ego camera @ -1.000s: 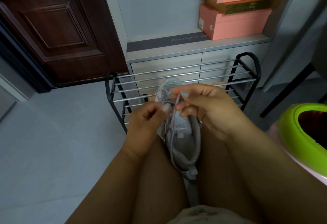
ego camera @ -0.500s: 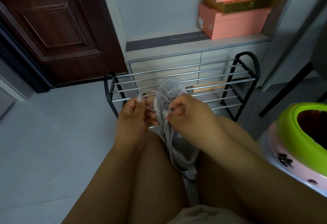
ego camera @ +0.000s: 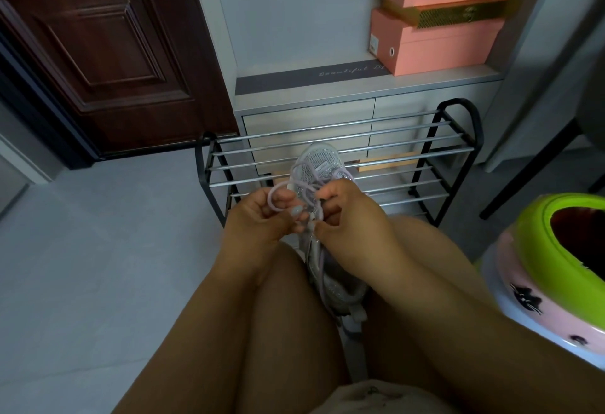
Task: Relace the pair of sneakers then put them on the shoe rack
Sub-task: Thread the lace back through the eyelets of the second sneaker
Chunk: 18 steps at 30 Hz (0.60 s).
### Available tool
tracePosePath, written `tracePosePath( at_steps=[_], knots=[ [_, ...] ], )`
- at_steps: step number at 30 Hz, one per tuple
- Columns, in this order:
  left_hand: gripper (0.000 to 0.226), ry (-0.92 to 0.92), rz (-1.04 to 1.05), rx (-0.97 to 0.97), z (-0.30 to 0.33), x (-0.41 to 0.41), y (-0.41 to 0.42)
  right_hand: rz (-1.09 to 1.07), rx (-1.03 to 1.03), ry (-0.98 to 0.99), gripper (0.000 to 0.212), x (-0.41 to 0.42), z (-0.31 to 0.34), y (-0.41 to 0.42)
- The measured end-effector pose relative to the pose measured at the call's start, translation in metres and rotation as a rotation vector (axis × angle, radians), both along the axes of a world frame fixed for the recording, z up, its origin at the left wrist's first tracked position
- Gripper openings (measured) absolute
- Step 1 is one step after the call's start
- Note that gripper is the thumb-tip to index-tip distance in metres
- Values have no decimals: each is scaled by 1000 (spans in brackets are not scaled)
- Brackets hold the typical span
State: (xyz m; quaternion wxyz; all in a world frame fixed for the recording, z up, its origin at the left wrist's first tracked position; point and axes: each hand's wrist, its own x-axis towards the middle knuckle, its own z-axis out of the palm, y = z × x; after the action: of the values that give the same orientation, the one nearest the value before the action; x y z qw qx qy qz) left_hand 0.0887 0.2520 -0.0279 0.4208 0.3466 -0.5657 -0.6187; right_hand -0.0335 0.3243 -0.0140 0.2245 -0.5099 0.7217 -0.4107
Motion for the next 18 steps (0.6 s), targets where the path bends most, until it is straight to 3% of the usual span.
tracePosePath(
  at_steps=[4,14,18],
  knots=[
    [16,-141,43,-167,4,-1,4,1,-5,-11,33,-1,1,0],
    [21,-268,108,-388,10,-6,12,36,21,9,29,0,5,2],
    [6,-312,118,-457,8,-6,10,39,16,26,27,0,4,1]
  ],
)
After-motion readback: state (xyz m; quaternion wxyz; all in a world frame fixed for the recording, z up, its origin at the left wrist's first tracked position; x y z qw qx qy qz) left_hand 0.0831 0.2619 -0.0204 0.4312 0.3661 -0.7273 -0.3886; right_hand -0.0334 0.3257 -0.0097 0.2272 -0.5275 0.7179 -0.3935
